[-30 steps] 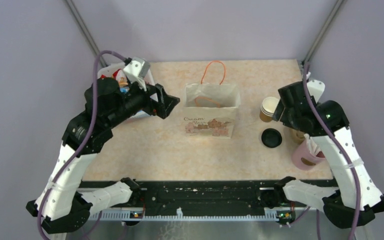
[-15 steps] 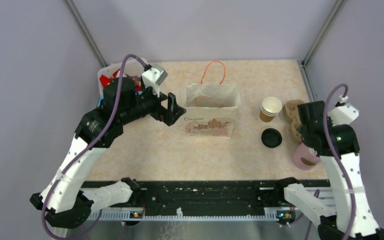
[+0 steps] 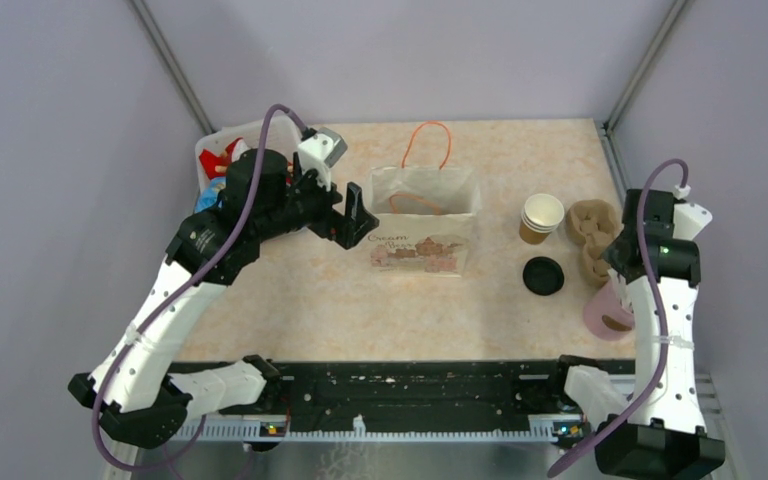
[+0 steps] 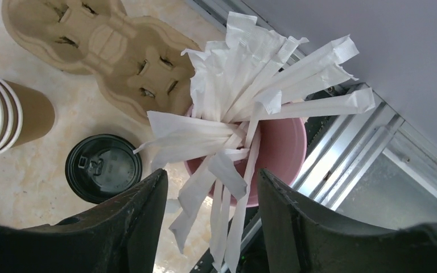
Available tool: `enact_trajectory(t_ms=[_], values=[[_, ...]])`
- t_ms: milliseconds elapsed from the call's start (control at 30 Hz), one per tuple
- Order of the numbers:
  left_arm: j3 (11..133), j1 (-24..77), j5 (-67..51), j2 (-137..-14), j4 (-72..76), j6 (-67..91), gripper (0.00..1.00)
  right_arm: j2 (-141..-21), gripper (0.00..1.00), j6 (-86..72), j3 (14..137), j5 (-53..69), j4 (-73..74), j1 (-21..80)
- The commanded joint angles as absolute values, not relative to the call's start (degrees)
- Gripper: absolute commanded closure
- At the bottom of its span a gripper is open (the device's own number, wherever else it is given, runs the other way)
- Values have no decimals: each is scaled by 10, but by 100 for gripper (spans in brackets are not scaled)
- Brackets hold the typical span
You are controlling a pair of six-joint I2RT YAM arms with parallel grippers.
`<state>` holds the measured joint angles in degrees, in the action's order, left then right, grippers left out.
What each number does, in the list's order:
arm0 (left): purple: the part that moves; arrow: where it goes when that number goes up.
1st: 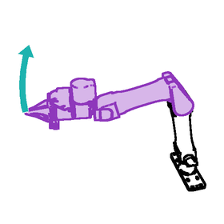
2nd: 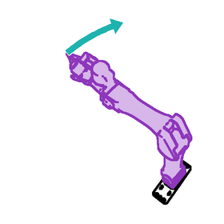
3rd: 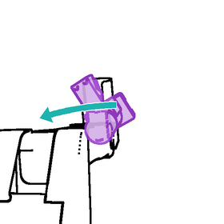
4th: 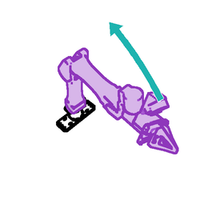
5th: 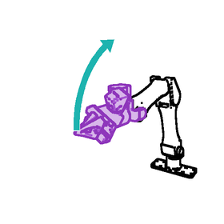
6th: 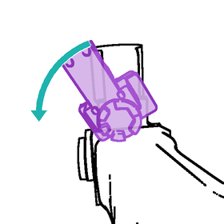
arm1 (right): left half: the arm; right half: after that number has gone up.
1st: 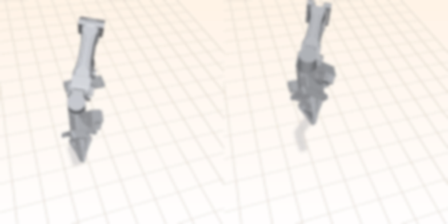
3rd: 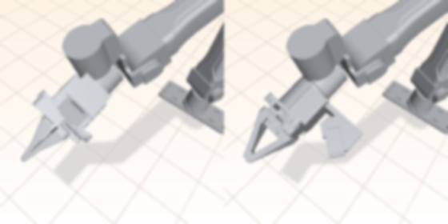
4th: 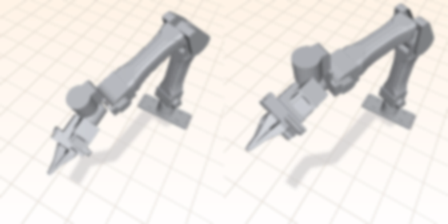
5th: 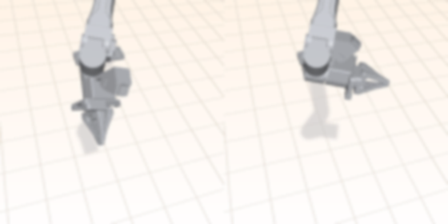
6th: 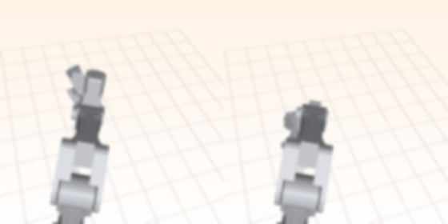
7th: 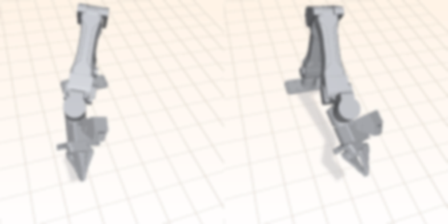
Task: Pack the takeout coffee
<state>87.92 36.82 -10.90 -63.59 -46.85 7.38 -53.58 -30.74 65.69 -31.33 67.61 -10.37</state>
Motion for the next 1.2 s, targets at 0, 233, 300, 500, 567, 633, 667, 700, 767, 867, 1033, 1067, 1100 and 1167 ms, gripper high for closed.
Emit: enact_trajectory(t_ms=[0,233,300,500,567,633,667,700,767,867,1033,1067,1100,1167], values=[[874,369,-105,-621,-465,78,2,-533,43,-277,643,-297,611,-125],[879,369,-100,-624,-470,79,2,-532,48,-285,628,-318,598,-147],[881,369,-101,-626,-470,80,2,-536,53,-285,628,-316,598,-151],[888,368,-97,-634,-472,77,2,-532,58,-296,627,-331,602,-151],[889,367,-97,-636,-473,76,2,-536,61,-300,622,-334,601,-152],[891,367,-97,-638,-474,75,2,-538,63,-305,614,-333,598,-153],[893,367,-97,-639,-475,73,2,-541,64,-312,613,-333,601,-152],[895,367,-96,-640,-477,73,2,-541,65,-318,612,-334,602,-153],[896,367,-93,-641,-480,72,2,-541,65,-324,610,-339,601,-153],[894,367,-94,-641,-476,75,2,-547,66,-328,609,-342,600,-153],[901,366,-85,-644,-474,75,2,-550,85,-341,607,-348,603,-153],[903,366,-82,-645,-474,74,2,-547,87,-342,609,-345,606,-152],[904,366,-80,-645,-474,73,2,-544,90,-342,611,-342,613,-153],[906,366,-74,-645,-474,71,2,-534,93,-339,621,-338,624,-153]])
